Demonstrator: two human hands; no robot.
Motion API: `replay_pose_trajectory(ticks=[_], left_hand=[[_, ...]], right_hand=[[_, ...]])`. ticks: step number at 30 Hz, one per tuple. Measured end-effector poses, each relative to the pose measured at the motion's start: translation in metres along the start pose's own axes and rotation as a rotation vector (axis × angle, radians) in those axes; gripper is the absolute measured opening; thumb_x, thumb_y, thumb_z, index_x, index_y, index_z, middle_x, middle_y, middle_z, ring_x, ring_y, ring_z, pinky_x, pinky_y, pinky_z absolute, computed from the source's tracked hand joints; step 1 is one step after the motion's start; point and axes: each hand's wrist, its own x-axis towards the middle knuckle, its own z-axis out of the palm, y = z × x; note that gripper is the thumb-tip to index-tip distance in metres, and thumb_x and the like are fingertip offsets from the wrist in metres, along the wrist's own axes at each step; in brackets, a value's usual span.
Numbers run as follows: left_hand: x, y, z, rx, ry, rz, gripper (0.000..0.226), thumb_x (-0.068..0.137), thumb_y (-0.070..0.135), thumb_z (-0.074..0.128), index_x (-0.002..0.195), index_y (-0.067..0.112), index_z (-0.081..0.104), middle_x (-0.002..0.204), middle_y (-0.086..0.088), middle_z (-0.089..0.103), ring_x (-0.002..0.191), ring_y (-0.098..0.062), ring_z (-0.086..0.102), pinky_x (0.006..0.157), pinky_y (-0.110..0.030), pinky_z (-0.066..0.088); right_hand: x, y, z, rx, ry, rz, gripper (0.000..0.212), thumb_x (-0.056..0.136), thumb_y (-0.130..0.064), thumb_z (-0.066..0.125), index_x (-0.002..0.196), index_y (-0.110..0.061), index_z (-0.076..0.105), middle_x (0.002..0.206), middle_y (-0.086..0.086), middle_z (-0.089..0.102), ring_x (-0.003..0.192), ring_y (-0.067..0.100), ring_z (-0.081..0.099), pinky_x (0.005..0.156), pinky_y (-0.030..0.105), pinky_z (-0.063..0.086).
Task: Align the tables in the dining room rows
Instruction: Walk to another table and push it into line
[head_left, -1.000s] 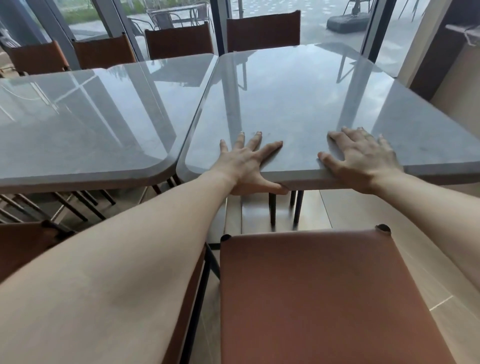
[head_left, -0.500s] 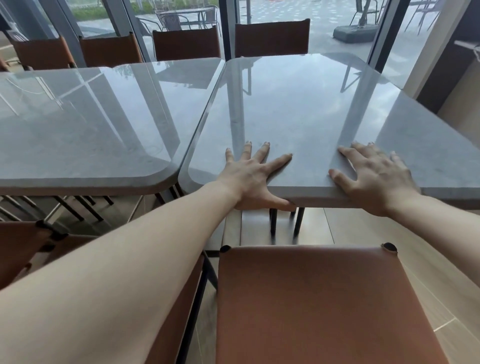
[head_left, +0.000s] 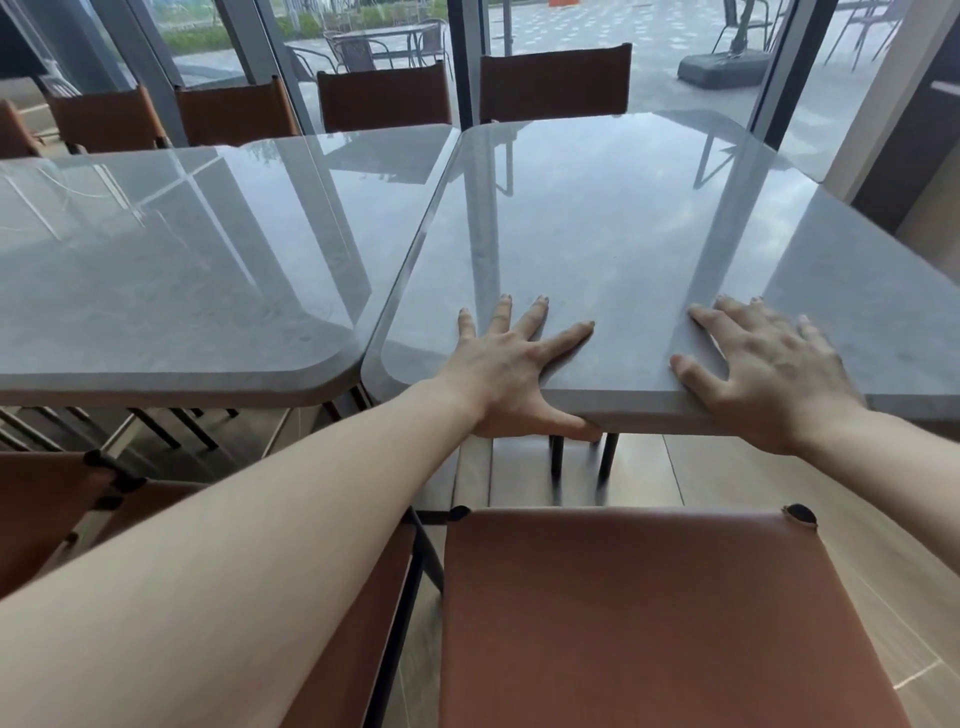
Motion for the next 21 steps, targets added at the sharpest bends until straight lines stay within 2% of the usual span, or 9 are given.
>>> replay_pose_trajectory(ticks=[21], left_hand=[[0.021,-0.008,-0.002,-0.015,0.001,0.006,0.112,0.064,0.092,0.056,0.155,0.055,0.002,0.170,-0.002,-0.001,0.155,-0.039,-0.004,0.117,-0.072,0.002]], right_hand=[[0.021,0.002,0.003,0.006,0.006,0.011,0.103,0.069,-0.080,0.006,0.155,-0.030,0.029,0.167,0.001,0.023,0.155,0.024,0.018,0.124,0.053,0.013]])
